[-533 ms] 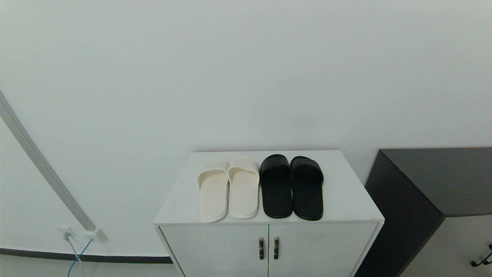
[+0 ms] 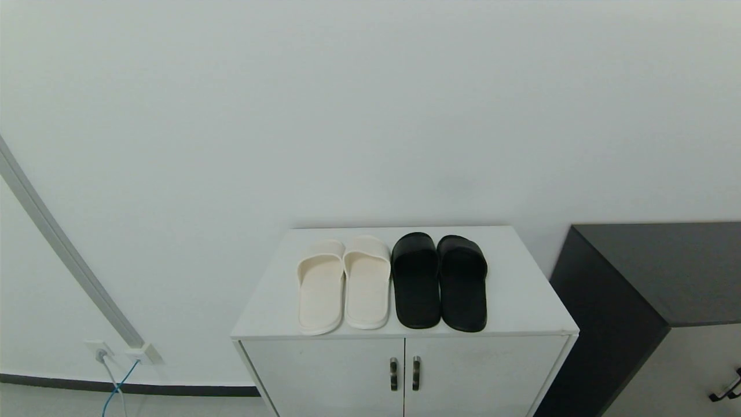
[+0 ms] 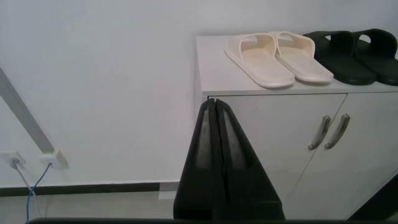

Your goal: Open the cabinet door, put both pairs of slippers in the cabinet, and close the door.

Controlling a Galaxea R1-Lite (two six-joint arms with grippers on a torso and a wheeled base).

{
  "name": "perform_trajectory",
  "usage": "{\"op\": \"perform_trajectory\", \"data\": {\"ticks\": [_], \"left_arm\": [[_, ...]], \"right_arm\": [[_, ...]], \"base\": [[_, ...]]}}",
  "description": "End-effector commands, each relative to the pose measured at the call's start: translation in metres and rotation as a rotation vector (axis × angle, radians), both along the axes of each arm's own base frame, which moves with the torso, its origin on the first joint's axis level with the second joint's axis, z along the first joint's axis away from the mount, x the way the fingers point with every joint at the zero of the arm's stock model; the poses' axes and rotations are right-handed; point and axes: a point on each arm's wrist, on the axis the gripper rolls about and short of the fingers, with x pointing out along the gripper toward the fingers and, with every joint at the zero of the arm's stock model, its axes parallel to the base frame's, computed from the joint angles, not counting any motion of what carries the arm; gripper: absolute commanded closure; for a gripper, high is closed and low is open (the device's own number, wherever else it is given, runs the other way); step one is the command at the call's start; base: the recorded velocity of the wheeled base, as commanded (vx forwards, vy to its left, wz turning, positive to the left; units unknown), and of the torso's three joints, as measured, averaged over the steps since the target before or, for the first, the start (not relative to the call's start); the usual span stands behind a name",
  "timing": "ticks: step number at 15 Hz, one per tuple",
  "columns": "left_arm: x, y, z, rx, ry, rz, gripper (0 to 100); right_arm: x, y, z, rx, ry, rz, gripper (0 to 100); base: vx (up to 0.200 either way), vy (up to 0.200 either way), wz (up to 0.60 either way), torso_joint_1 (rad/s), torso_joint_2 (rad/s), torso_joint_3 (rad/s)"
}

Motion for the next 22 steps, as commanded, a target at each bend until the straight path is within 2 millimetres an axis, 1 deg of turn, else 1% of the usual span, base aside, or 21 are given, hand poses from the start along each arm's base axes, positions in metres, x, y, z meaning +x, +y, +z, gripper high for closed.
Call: {"op": "perform_trajectory", "data": {"ticks": [1,2,3,4,5,6,8,9,10,11,12,14,15,16,18,19,20,22], "left_arm": [[0.000,0.000,0.000,0.000,0.001,0.001,100],[0.000,0.000,0.000,0.000,0.003,0.001,100],[0.000,0.000,0.000,-0.002,0.001,0.001,100],[0.000,0.000,0.000,0.000,0.001,0.001,100],[0.000,0.000,0.000,0.000,0.001,0.001,100],[0.000,0.000,0.000,0.000,0.001,0.001,100],[0.000,0.000,0.000,0.000,0.001,0.001,100],[0.000,0.000,0.000,0.000,0.001,0.001,100],[0.000,0.000,0.000,0.000,0.001,0.001,100],[0.000,0.000,0.000,0.000,0.001,0.001,100],[0.000,0.000,0.000,0.000,0.003,0.001,100],[0.000,0.000,0.000,0.000,0.003,0.001,100],[0.000,0.000,0.000,0.000,0.003,0.001,100],[0.000,0.000,0.000,0.000,0.001,0.001,100],[0.000,0.000,0.000,0.000,0.003,0.001,100],[0.000,0.000,0.000,0.000,0.001,0.001,100],[0.000,0.000,0.000,0.000,0.001,0.001,100],[0.000,0.000,0.000,0.001,0.003,0.001,100]], "right_arm": [[-0.008,0.000,0.030,0.025,-0.075,0.009,0],[-0.003,0.000,0.031,0.024,0.017,0.032,0],[0.004,0.001,0.028,0.021,0.097,0.071,0],[0.007,0.002,0.029,0.023,0.127,0.100,0],[0.013,0.003,0.035,0.024,0.168,0.126,0],[0.025,0.003,0.045,0.025,0.203,0.144,0],[0.048,0.004,0.056,0.022,0.227,0.170,0],[0.067,0.006,0.063,0.019,0.254,0.202,0],[0.073,0.007,0.065,0.018,0.259,0.217,0],[0.092,0.013,0.072,0.018,0.272,0.272,0],[0.104,0.018,0.077,0.012,0.287,0.309,0],[0.122,0.030,0.087,0.020,0.320,0.351,0],[0.127,0.035,0.091,0.028,0.326,0.361,0],[0.137,0.052,0.099,0.049,0.343,0.380,0],[0.146,0.073,0.106,0.056,0.354,0.397,0],[0.153,0.095,0.110,0.058,0.370,0.416,0],[0.156,0.104,0.111,0.056,0.379,0.418,0],[0.163,0.149,0.111,0.018,0.374,0.432,0]], "base": [[0.000,0.000,0.00,0.000,0.00,0.000],[0.000,0.000,0.00,0.000,0.00,0.000],[0.000,0.000,0.00,0.000,0.00,0.000],[0.000,0.000,0.00,0.000,0.00,0.000],[0.000,0.000,0.00,0.000,0.00,0.000],[0.000,0.000,0.00,0.000,0.00,0.000],[0.000,0.000,0.00,0.000,0.00,0.000],[0.000,0.000,0.00,0.000,0.00,0.000],[0.000,0.000,0.00,0.000,0.00,0.000],[0.000,0.000,0.00,0.000,0.00,0.000],[0.000,0.000,0.00,0.000,0.00,0.000],[0.000,0.000,0.00,0.000,0.00,0.000],[0.000,0.000,0.00,0.000,0.00,0.000],[0.000,0.000,0.00,0.000,0.00,0.000],[0.000,0.000,0.00,0.000,0.00,0.000],[0.000,0.000,0.00,0.000,0.00,0.000],[0.000,0.000,0.00,0.000,0.00,0.000],[0.000,0.000,0.00,0.000,0.00,0.000]]}}
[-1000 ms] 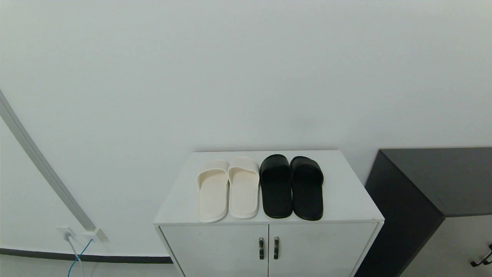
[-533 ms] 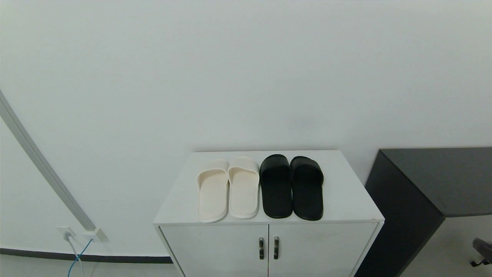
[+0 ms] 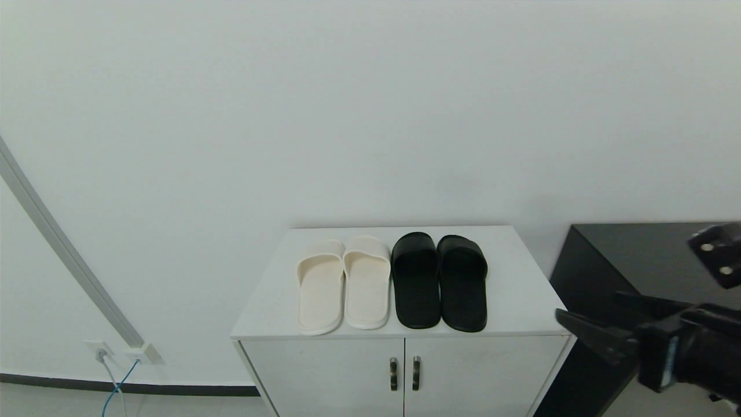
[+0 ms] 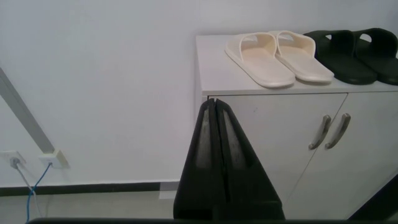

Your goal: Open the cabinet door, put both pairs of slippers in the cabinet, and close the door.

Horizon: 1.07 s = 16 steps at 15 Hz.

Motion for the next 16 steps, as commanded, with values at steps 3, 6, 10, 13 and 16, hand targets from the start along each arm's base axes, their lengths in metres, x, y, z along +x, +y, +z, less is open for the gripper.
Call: {"op": "perform_trajectory", "data": {"ticks": [3,6,10,13,16], "left_arm": [[0.000,0.000,0.000,-0.001,0.002,0.002,100],[0.000,0.000,0.000,0.000,0.002,0.004,100],[0.000,0.000,0.000,0.003,0.002,0.002,100],[0.000,0.000,0.000,0.003,0.002,0.002,100],[0.000,0.000,0.000,0.003,0.000,0.001,100]], "right_arm": [[0.034,0.088,-0.019,-0.038,0.022,-0.029,0],[0.051,0.110,-0.026,-0.035,0.021,-0.051,0],[0.085,0.148,-0.057,-0.080,0.056,-0.165,0],[0.112,0.159,-0.074,-0.095,0.061,-0.255,0],[0.143,0.169,-0.089,-0.116,0.035,-0.361,0]], "base": [[0.000,0.000,0.00,0.000,0.00,0.000],[0.000,0.000,0.00,0.000,0.00,0.000],[0.000,0.000,0.00,0.000,0.00,0.000],[0.000,0.000,0.00,0.000,0.00,0.000],[0.000,0.000,0.00,0.000,0.00,0.000]]}}
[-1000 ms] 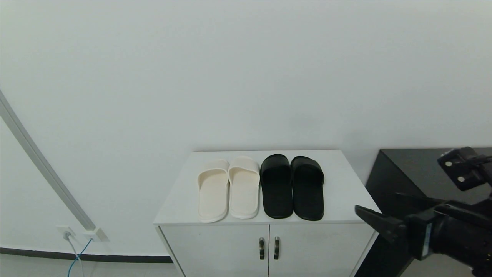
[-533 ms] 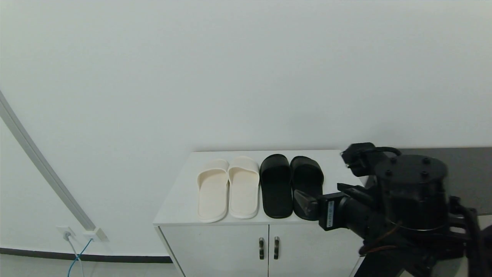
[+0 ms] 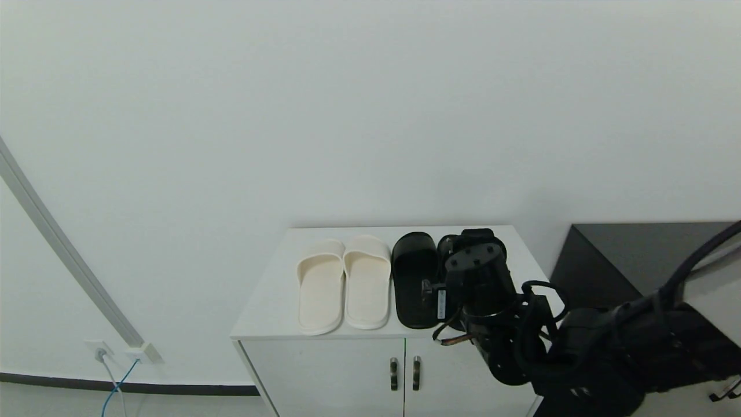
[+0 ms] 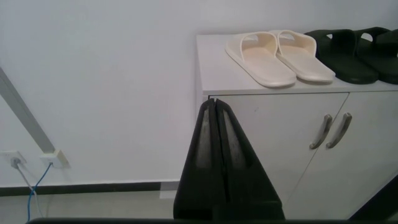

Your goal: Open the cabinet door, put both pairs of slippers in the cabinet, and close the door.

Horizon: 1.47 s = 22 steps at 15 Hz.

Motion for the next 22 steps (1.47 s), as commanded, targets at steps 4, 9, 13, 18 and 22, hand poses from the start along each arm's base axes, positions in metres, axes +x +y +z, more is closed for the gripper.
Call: {"op": "perform_trajectory", "data": {"ticks": [4,9,13,18,22], "left_arm": [[0.000,0.000,0.000,0.000,0.001,0.001,100],[0.000,0.000,0.000,-0.003,0.001,0.002,100],[0.000,0.000,0.000,-0.005,0.001,0.001,100],[0.000,0.000,0.000,-0.005,0.001,0.001,100],[0.000,0.000,0.000,-0.005,0.001,0.001,100]], "right_arm": [[0.049,0.015,-0.029,-0.032,-0.006,-0.090,0],[0.092,0.028,-0.041,-0.029,-0.045,-0.125,0],[0.121,0.027,-0.046,-0.014,-0.073,-0.166,0],[0.135,0.028,-0.052,-0.020,-0.087,-0.179,100],[0.134,0.028,-0.049,-0.016,-0.091,-0.177,100]], "base": [[0.000,0.000,0.00,0.000,0.00,0.000],[0.000,0.000,0.00,0.000,0.00,0.000],[0.000,0.000,0.00,0.000,0.00,0.000],[0.000,0.000,0.00,0.000,0.00,0.000],[0.000,0.000,0.00,0.000,0.00,0.000]]}}
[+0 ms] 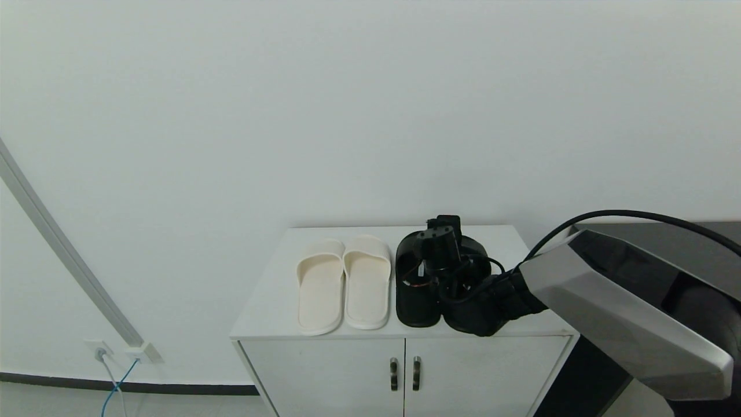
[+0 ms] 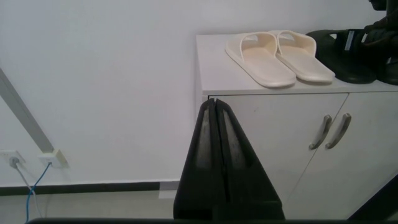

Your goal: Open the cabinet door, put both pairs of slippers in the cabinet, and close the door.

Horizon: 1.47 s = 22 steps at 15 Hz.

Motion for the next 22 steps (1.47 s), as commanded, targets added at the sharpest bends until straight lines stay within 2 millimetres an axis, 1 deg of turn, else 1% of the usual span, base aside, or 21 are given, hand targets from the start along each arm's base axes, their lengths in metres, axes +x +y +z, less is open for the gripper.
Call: {"op": "perform_trajectory", "data": {"ticks": [1,2,4,6,7,8,9,12,14,15,16,18,20,22], "left_arm": [[0.000,0.000,0.000,0.000,0.001,0.001,100],[0.000,0.000,0.000,0.000,0.001,0.001,100],[0.000,0.000,0.000,0.001,0.001,0.001,100],[0.000,0.000,0.000,0.001,0.001,0.001,100],[0.000,0.000,0.000,0.001,0.001,0.001,100],[0.000,0.000,0.000,0.001,0.001,0.001,100],[0.000,0.000,0.000,0.001,0.001,0.001,100],[0.000,0.000,0.000,0.001,0.001,-0.001,100],[0.000,0.000,0.000,0.001,0.001,-0.001,100],[0.000,0.000,0.000,0.001,0.001,-0.001,100],[0.000,0.000,0.000,0.001,0.001,-0.001,100],[0.000,0.000,0.000,0.001,0.001,-0.001,100],[0.000,0.000,0.000,0.001,0.001,-0.001,100],[0.000,0.000,0.000,0.001,0.000,-0.001,100]], "right_arm": [[-0.001,-0.001,0.003,0.001,-0.002,-0.002,100],[-0.003,-0.001,0.005,0.000,-0.003,-0.004,100],[-0.009,-0.005,0.017,0.008,-0.013,-0.004,100],[-0.024,-0.013,0.038,0.007,-0.020,0.014,100],[-0.042,-0.021,0.055,0.008,-0.025,0.068,100],[-0.064,-0.027,0.070,0.014,-0.029,0.170,100],[-0.089,-0.038,0.082,0.010,-0.032,0.291,100],[-0.154,-0.066,0.096,0.037,-0.022,0.617,100],[-0.184,-0.084,0.102,0.084,-0.005,0.829,100],[-0.193,-0.090,0.104,0.090,-0.005,0.896,100],[-0.197,-0.094,0.103,0.065,-0.009,0.927,100],[-0.203,-0.101,0.097,-0.045,-0.062,0.996,100],[-0.204,-0.100,0.092,-0.074,-0.124,1.076,100],[-0.201,-0.097,0.085,-0.082,-0.130,1.098,100]], "base": [[0.000,0.000,0.00,0.000,0.00,0.000],[0.000,0.000,0.00,0.000,0.00,0.000],[0.000,0.000,0.00,0.000,0.00,0.000],[0.000,0.000,0.00,0.000,0.00,0.000],[0.000,0.000,0.00,0.000,0.00,0.000],[0.000,0.000,0.00,0.000,0.00,0.000],[0.000,0.000,0.00,0.000,0.00,0.000],[0.000,0.000,0.00,0.000,0.00,0.000],[0.000,0.000,0.00,0.000,0.00,0.000],[0.000,0.000,0.00,0.000,0.00,0.000],[0.000,0.000,0.00,0.000,0.00,0.000],[0.000,0.000,0.00,0.000,0.00,0.000],[0.000,0.000,0.00,0.000,0.00,0.000],[0.000,0.000,0.00,0.000,0.00,0.000]]}}
